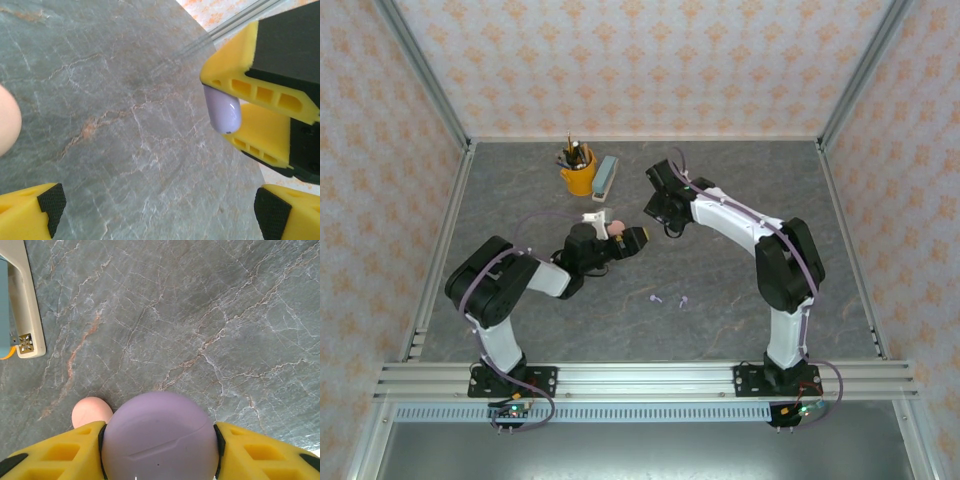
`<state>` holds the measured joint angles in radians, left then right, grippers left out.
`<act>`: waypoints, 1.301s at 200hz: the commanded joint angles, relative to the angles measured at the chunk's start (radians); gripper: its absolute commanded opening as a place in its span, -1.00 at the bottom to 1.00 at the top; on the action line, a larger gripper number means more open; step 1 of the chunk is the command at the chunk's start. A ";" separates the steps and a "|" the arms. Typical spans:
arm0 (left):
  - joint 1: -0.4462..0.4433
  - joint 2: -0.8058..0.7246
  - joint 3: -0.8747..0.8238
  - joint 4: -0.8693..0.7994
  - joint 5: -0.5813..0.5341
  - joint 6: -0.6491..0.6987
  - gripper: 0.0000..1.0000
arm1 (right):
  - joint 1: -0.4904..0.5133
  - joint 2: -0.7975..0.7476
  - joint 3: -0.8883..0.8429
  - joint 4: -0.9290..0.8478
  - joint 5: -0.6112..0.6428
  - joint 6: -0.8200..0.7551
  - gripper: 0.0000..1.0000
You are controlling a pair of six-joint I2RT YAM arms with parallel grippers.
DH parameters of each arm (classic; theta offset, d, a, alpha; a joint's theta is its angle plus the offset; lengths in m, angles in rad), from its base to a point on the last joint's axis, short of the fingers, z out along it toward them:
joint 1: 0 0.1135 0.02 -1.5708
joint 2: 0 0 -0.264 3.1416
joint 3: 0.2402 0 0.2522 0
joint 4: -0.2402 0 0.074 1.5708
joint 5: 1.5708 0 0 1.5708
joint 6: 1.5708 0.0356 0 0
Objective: Insert the wireless bluetooth earbuds into the charging case
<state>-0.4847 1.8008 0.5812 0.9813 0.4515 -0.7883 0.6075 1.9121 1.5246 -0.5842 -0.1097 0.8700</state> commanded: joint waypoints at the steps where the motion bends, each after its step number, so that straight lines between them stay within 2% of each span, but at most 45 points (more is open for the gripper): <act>1: -0.015 0.041 0.030 0.144 -0.047 -0.022 0.97 | -0.006 -0.045 0.031 0.008 -0.011 0.035 0.03; 67: -0.042 0.146 0.096 0.248 -0.079 -0.064 0.88 | -0.012 -0.042 0.046 0.000 -0.016 0.046 0.02; 208: -0.052 0.238 0.204 0.290 -0.105 -0.118 0.75 | -0.017 -0.024 0.055 0.003 -0.037 0.051 0.02; 260: -0.054 0.265 0.237 0.300 -0.117 -0.138 0.64 | -0.017 -0.018 0.060 0.003 -0.043 0.050 0.01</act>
<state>-0.5308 2.0495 0.7853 1.2293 0.3763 -0.9085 0.5922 1.8996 1.5536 -0.5793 -0.1509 0.9127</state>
